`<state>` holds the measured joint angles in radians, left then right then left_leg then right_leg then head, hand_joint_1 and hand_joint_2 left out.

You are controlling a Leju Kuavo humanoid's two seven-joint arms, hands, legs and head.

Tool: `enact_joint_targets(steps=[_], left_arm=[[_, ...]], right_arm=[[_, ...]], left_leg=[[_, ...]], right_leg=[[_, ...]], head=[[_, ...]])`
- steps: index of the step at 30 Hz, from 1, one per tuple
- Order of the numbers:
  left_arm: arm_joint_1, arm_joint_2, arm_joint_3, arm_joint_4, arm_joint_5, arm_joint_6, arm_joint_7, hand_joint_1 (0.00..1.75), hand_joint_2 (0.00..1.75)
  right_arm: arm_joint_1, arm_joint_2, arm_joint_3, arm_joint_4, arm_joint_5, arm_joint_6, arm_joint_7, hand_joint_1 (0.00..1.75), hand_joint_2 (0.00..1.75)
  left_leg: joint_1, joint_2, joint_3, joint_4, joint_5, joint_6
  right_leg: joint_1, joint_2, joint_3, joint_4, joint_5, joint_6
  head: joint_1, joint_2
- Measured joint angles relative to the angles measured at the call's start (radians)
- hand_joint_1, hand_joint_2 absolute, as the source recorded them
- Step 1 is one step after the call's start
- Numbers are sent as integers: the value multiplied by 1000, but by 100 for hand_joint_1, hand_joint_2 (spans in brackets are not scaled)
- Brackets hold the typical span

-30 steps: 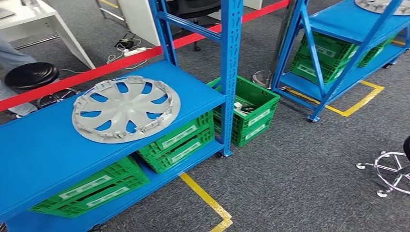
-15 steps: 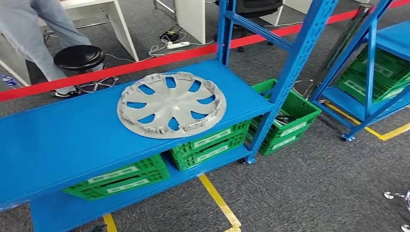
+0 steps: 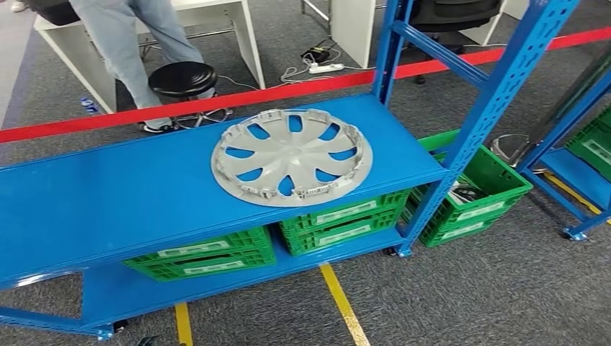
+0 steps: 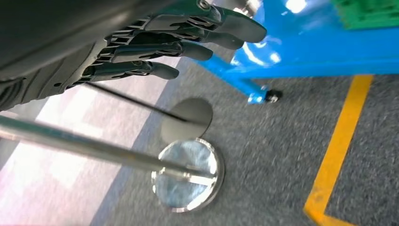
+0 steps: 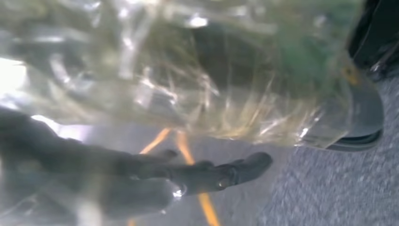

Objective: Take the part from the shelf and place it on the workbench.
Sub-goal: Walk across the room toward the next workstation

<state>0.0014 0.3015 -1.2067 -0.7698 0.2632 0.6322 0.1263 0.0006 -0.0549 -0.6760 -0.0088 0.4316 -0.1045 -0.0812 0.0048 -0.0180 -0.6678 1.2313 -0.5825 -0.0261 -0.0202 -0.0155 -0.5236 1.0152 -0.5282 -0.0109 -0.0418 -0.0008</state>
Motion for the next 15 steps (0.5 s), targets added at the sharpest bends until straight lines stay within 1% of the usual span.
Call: enact_joint_targets(steps=[1, 2, 3, 4, 5, 6, 7, 8, 9, 10, 11, 12, 13, 14, 15], left_arm=[[2, -1, 0, 0, 8, 0, -4, 0, 0], [4, -1, 1, 0, 17, -1, -8, 0, 0], [7, -1, 2, 0, 26, -1, -12, 0, 0], [9, -1, 3, 0, 34, -1, -16, 0, 0], [9, -1, 5, 0, 40, -2, -18, 0, 0], [8, -1, 8, 0, 44, -2, -20, 0, 0], [7, -1, 11, 0, 46, -2, -21, 0, 0], [6, -2, 14, 0, 47, -2, -21, 0, 0], [6, -1, 16, 0, 48, -2, -21, 0, 0], [9, -1, 17, 0, 48, -2, -21, 0, 0], [11, -1, 18, 0, 49, -2, -21, 0, 0], [12, -1, 18, 0, 49, -2, -22, 0, 0], [12, -2, 19, 0, 49, -2, -22, 0, 0], [10, -2, 19, 0, 49, -2, -22, 0, 0], [9, -3, 19, 0, 49, -2, -22, 0, 0]], right_arm=[[0, 0, 1, 0, 0, 0, 0, 0, 0], [0, 0, 1, 0, -1, -1, 0, 0, 0], [-1, 0, 2, 0, -1, -1, 0, 0, 0], [-1, 0, 2, 0, -1, -1, 0, 0, 0], [-2, 0, 2, 0, -1, -1, 0, 0, 0], [-2, 0, 2, 0, -1, -1, 0, 0, 0], [-2, 0, 2, 0, -1, 0, 0, 0, 0], [-3, 0, 2, 0, -1, 0, 0, 0, 0], [-5, 0, 2, 0, -1, 0, 0, 0, 0], [-8, 0, 2, 0, -1, 0, 1, 0, 0], [-11, 0, 2, -1, -1, 0, 1, 0, 0], [-13, 0, 3, -1, -1, 0, 1, 0, 0], [-14, 0, 3, -1, -1, 0, 1, 0, 0], [-13, 1, 3, -1, -1, 0, 0, 0, 0], [-12, 1, 3, -1, -1, 0, 0, 0, 0]], left_leg=[[2, 5, -20, 36, -7, -1], [3, 9, -24, 43, 4, -1], [3, 13, -10, 11, 32, 0], [2, 22, 19, -47, 70, 4], [-2, 44, 52, -109, 98, 9], [-7, 65, 80, -164, 115, 16], [-12, 82, 95, -197, 119, 22], [-17, 90, 100, -209, 114, 27], [-18, 81, 100, -215, 113, 33], [-16, 70, 101, -218, 116, 38], [-13, 58, 105, -223, 118, 44], [-10, 47, 108, -229, 121, 50], [-7, 35, 110, -232, 123, 55], [-6, 24, 110, -233, 123, 58], [-6, 11, 110, -233, 123, 60]], right_leg=[[1, -14, 2, 0, -3, -1], [1, -27, 5, 0, -6, -2], [2, -39, 9, 0, -9, -1], [2, -50, 14, 0, -12, 1], [3, -61, 17, 0, -17, 3], [5, -72, 21, 0, -22, 8], [8, -83, 23, -1, -26, 13], [10, -94, 25, -3, -29, 19], [12, -106, 33, -6, -32, 24], [12, -116, 39, -11, -34, 29], [12, -110, 44, -9, -41, 34], [11, -88, 39, 11, -56, 39], [9, -57, 18, 55, -81, 42], [7, -22, -16, 122, -113, 44], [7, 0, -57, 198, -142, 45]], head=[[0, 0], [0, 0], [0, 0], [0, 0], [0, 0], [-1, 0], [0, 0], [0, 0], [1, 0], [2, 0], [4, 0], [7, 0], [10, 0], [14, 0], [16, 0]])
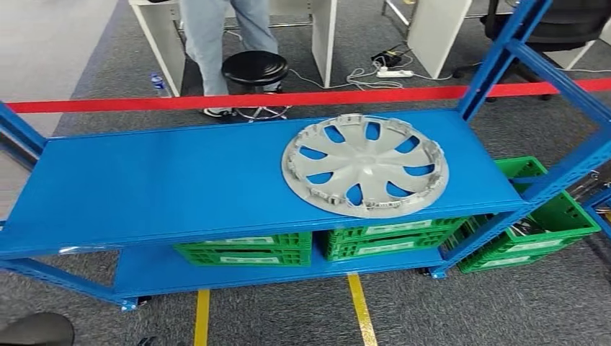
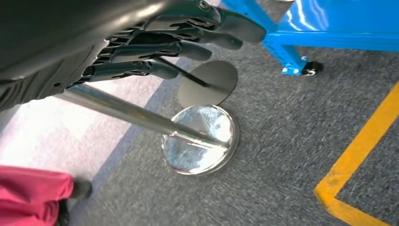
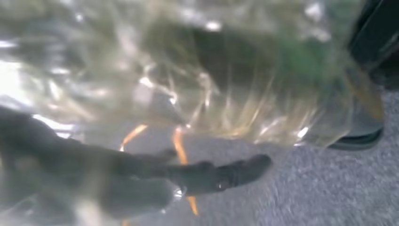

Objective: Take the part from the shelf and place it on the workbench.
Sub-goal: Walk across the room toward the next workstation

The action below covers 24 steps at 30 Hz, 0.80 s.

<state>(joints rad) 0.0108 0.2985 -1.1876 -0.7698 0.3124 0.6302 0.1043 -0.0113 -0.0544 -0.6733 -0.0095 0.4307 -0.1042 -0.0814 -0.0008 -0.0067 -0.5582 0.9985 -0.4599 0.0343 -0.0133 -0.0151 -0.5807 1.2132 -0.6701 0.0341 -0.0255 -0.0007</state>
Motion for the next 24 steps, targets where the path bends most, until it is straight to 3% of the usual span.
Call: enact_joint_targets(steps=[1, 3, 5, 7, 9, 11, 12, 14, 16, 18, 19, 20, 22, 24], left_arm=[[0, -1, 0, 0, 0, 0, 0, 0, 0], [1, -1, 0, 0, 0, 0, 0, 0, 0], [1, -1, 0, 0, 0, 0, 0, 0, 0], [2, -2, 0, 0, 0, 0, 0, 0, 0], [1, -2, 0, 0, 7, 0, -6, 0, 0], [1, -2, 0, 1, 19, -1, -14, 0, 0], [2, -3, 0, 1, 22, -1, -16, 0, 0], [0, -3, 0, 2, 27, -1, -17, 0, 0], [-5, -4, 0, 3, 30, -1, -19, 0, 0], [-5, -5, 0, 3, 30, -1, -20, 0, 0], [-3, -6, 0, 4, 31, -1, -20, 0, 0], [-2, -6, -1, 4, 31, -1, -20, 0, 0], [-2, -5, 0, 6, 31, -1, -20, 0, 0], [-7, -5, 0, 6, 31, -1, -21, 0, 0]], right_arm=[[1, 0, 0, 0, 0, 0, 0, 0, 0], [2, 0, 0, 0, 0, -1, 0, 0, 0], [2, 0, 0, 0, 0, -1, 1, 0, 0], [3, 0, 0, 0, 0, -1, 1, 0, 0], [6, 0, 0, 0, -1, -1, -1, 0, 0], [8, 0, 0, 1, -2, -1, 0, 0, 0], [7, 0, 0, 1, -2, -1, 1, 0, 0], [8, 0, 0, 1, -2, -1, 2, 0, 0], [11, 0, 0, 0, -2, -1, 1, 0, 0], [12, 0, 0, 1, -2, -1, 1, 0, 0], [12, 0, 0, 1, -2, -2, 1, 0, 0], [11, 0, 0, 1, -3, -2, 1, 0, 0], [10, 0, 0, 1, -3, -2, 1, 0, 0], [9, 1, 0, 1, -4, -2, 0, 0, 0]], left_leg=[[0, -12, 0, 0, -1, 1], [0, -25, 1, 0, -1, 2], [0, -27, 1, 0, -1, 2], [0, -35, 2, 0, -2, 1], [0, -80, 1, 7, -7, -12], [3, -128, -4, 13, -10, -32], [5, -123, -7, 17, -12, -38], [4, -71, -31, 69, -45, -49], [5, -16, -92, 193, -107, -59], [9, -2, -142, 291, -134, -64], [10, 0, -143, 291, -119, -64], [10, 4, -124, 252, -87, -62], [3, 45, -57, 122, -21, -51], [-7, 84, -16, 38, -4, -37]], right_leg=[[0, 10, -36, 62, -19, 1], [1, 14, -73, 119, -30, 2], [1, 14, -75, 121, -28, 2], [1, 14, -75, 106, -8, 2], [-6, 61, -21, -48, 83, -4], [-11, 93, 37, -189, 155, -16], [-10, 78, 42, -191, 156, -22], [-11, 49, 47, -195, 157, -35], [-8, 16, 50, -195, 151, -44], [-5, -15, 54, -195, 146, -46], [-5, -29, 58, -195, 143, -46], [-5, -41, 63, -195, 139, -45], [-2, -64, 72, -195, 130, -40], [3, -86, 76, -196, 120, -30]], head=[[1, 0], [2, 0], [2, 0], [2, 0], [2, 0], [4, 0], [3, 0], [-4, 0], [-10, 0], [-10, 0], [-11, 0], [-11, 0], [-11, 0], [-11, 0]])
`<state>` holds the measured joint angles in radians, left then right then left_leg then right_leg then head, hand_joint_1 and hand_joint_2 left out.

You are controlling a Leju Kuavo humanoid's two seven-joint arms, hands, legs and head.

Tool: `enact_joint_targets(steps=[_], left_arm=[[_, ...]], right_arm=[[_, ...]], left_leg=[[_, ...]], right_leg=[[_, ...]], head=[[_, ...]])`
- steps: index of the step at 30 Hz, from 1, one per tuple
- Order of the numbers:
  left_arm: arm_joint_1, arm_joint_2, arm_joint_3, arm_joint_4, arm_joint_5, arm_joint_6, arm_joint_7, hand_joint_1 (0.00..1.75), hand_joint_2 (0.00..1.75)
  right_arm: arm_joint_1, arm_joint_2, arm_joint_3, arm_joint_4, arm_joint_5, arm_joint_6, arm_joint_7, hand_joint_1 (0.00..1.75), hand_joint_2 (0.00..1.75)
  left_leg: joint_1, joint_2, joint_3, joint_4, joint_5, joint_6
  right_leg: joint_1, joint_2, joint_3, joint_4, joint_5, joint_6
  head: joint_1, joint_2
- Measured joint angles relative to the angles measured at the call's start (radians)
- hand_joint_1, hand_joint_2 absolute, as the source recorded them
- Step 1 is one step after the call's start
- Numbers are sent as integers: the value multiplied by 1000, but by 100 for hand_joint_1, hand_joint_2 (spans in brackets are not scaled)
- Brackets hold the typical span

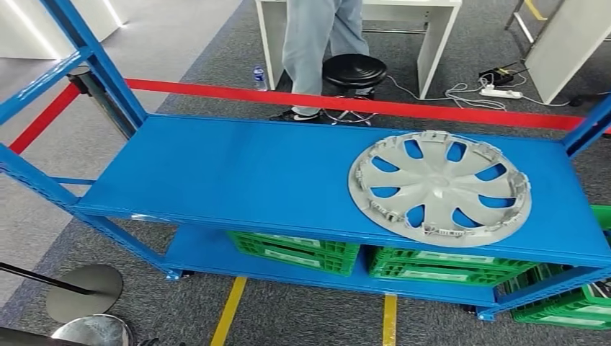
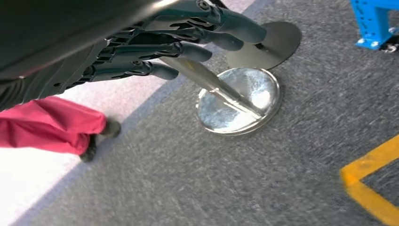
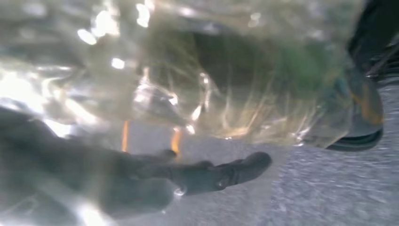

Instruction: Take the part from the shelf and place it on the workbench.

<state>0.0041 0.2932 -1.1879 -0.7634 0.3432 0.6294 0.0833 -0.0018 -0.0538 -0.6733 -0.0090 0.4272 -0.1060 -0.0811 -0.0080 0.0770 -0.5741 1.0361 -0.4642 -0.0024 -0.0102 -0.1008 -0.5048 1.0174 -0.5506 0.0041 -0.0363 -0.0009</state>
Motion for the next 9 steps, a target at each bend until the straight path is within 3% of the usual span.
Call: enact_joint_targets(steps=[2, 4, 6, 7, 9], left_arm=[[0, 0, 0, 1, 0, 0, -1, 0, 0], [5, 1, 0, 2, 1, 2, -1, 0, 0], [6, 0, -1, 2, 1, 3, -1, 0, 0], [6, 0, -1, 2, 1, 4, 0, 0, 0], [6, 0, -1, 2, 1, 5, 3, 0, 0]], right_arm=[[-3, 0, 0, 0, -5, 1, 0, 0, 0], [-8, 0, 0, 0, -20, 3, 1, 0, 0], [-10, 1, -2, 0, -39, 5, 0, 0, 0], [-11, 2, -3, 0, -47, 5, -1, 0, 0], [-13, 2, -5, 0, -61, 5, -1, 0, 0]], left_leg=[[-3, -7, 5, -15, -8, 10], [0, -22, 11, -23, -4, 17], [2, -33, 16, -26, -1, 17], [1, -37, 16, -24, -2, 15], [1, -42, 17, -24, -5, 15]], right_leg=[[3, -21, 8, -6, -6, 11], [1, -4, 18, -14, -6, 16], [-1, 27, 25, -20, -7, 4], [-1, 31, 27, -24, -5, -4], [-1, 29, 31, -26, -6, -7]], head=[[0, 0], [2, 0], [5, 0], [7, 0], [7, 0]])
